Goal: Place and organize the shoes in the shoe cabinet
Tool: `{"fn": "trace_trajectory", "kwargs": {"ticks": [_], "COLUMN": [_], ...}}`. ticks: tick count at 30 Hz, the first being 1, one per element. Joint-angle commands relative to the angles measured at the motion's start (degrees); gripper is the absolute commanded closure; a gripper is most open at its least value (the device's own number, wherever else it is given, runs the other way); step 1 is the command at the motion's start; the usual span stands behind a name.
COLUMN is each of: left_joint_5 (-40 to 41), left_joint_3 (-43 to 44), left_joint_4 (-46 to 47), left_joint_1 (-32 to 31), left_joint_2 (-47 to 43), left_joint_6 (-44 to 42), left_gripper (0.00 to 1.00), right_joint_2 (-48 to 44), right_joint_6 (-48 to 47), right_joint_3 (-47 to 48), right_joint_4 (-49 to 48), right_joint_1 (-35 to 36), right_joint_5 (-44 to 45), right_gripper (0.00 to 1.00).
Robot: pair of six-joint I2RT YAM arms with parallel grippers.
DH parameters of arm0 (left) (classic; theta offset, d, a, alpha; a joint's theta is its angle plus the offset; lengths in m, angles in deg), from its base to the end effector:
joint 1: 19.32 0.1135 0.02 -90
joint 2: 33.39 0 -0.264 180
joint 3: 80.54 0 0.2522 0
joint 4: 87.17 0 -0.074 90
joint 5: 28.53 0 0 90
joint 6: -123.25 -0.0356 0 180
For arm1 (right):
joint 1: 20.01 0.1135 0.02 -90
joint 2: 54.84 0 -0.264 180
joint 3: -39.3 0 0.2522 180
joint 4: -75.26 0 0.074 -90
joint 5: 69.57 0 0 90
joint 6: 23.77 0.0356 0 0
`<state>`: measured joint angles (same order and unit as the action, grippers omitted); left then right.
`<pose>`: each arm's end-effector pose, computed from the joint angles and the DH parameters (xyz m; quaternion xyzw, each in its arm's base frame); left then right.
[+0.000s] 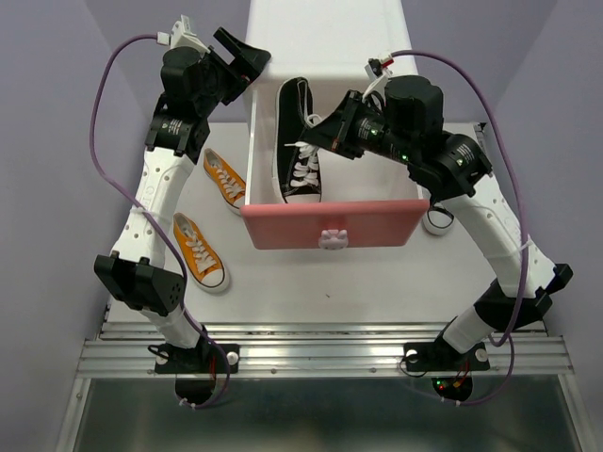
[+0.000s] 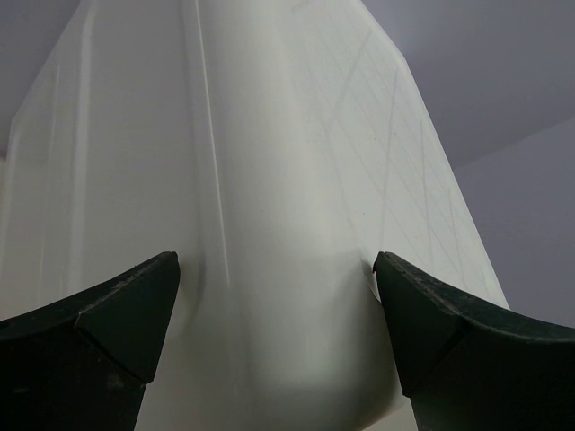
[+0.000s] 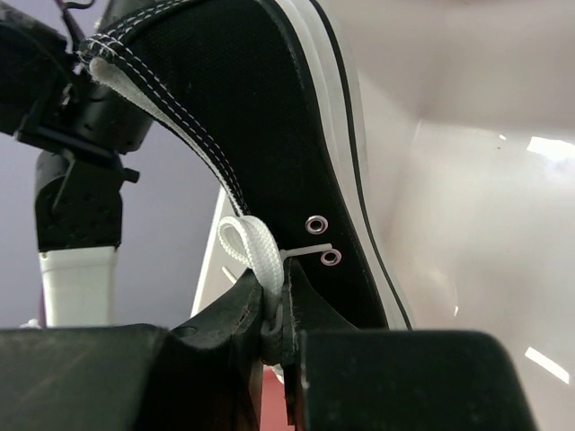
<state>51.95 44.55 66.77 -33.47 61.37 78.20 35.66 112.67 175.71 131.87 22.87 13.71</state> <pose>0.3558 -0.0958 0.5121 -0.1214 0.6697 -0.4093 0.6076 0.2208 0.2108 0.5383 -0.0135 0.7694 0.4798 0.4214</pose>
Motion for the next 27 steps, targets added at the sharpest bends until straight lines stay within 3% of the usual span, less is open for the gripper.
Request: {"fn": "trace_trajectory", "kwargs": {"ticks": [1,15,27], "left_joint_5": [0.38,1.43,2.05], "left_joint_3": [-5.60,-6.12,-6.39], "left_joint_4": [-19.79,-19.96,-19.79], "left_joint_1": [-0.09,-0.09,-0.09], "left_joint_2": [4.64,4.82,4.91], "left_joint_6": [-3.91,-4.08,-3.82], "left_gripper": [0.01,0.01,0.01], "right_joint_2": [-3.84,-0.94,1.87], "right_joint_6": [0.14,2.87,5.51], "right_joint_3": [-1.53,-1.98,-1.71], "right_joint_4": [-6.02,-2.33,-0.49], "right_joint_1": [0.72,3.62,4.68], "right_joint_5": [2.68,11.46,12.08], "right_gripper": [0.99,0.99,0.99]}}
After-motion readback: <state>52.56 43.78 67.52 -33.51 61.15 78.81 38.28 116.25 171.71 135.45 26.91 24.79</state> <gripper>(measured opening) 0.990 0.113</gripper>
